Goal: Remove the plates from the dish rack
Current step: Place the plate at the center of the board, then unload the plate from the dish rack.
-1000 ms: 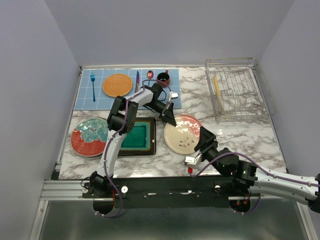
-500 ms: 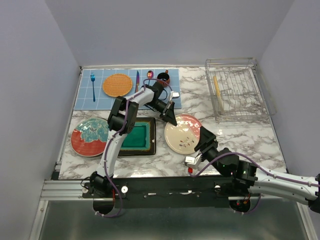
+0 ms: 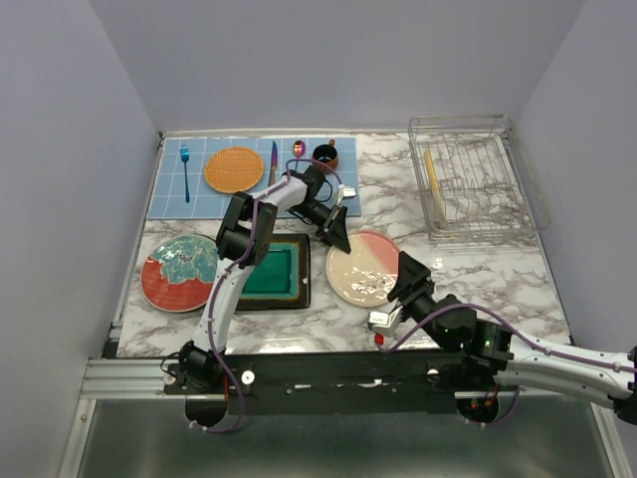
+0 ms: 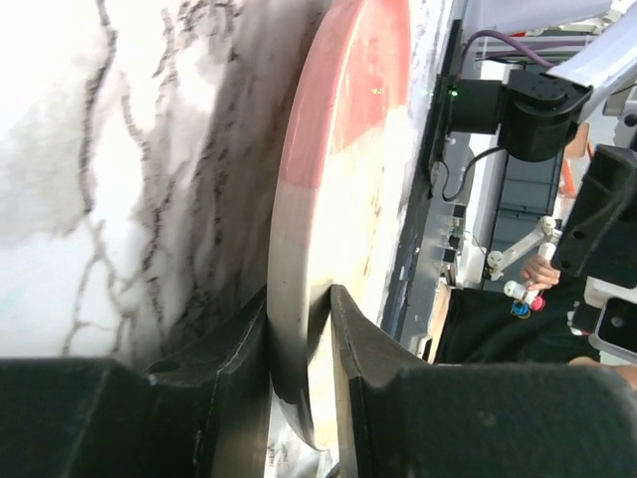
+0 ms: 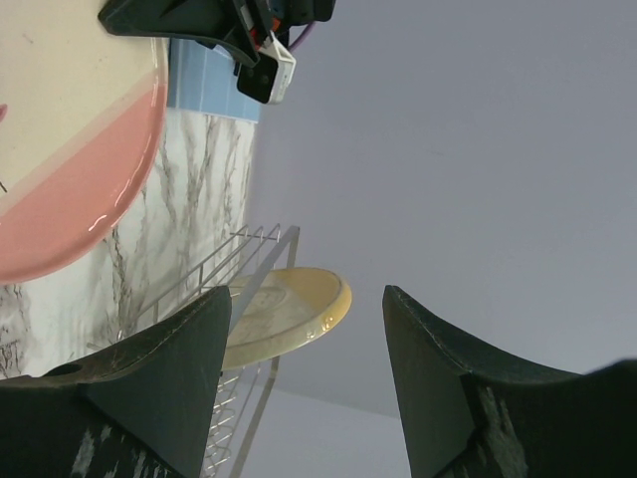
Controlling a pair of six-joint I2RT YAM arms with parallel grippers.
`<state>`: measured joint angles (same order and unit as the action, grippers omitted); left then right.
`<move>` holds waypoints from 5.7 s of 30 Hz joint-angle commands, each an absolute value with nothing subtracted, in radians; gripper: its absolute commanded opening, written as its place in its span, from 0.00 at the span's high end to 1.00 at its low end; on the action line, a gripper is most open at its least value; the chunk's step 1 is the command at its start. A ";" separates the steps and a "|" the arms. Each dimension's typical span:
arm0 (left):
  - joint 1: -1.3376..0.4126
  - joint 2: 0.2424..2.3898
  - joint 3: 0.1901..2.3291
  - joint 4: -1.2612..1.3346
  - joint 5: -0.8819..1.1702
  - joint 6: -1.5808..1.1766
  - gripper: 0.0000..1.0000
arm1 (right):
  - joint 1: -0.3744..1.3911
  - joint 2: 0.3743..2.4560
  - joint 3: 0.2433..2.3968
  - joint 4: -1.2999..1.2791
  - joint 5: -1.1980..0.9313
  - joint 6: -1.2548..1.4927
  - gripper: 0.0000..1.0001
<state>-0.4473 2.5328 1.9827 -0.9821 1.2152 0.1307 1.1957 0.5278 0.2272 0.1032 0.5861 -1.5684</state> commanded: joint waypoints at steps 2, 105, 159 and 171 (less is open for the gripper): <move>-0.443 2.548 2.013 -0.954 1.132 0.179 0.60 | 1.193 0.514 0.218 0.080 0.568 -1.571 0.30; -0.528 1.778 1.646 -0.706 0.480 0.187 0.43 | 0.476 1.086 1.315 -0.509 0.184 -0.605 0.35; -0.449 1.758 1.568 -0.660 0.537 0.202 0.22 | 0.192 1.319 0.977 -0.153 -0.060 -0.334 0.32; -0.446 1.756 1.559 -0.666 0.543 0.209 0.22 | 0.169 1.382 1.009 -0.149 -0.075 -0.334 0.49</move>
<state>-0.4526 1.7782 1.5723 -0.6678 0.5133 0.1944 0.1772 1.3666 0.9947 -0.1692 -0.0521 -0.3344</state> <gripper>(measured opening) 0.777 0.516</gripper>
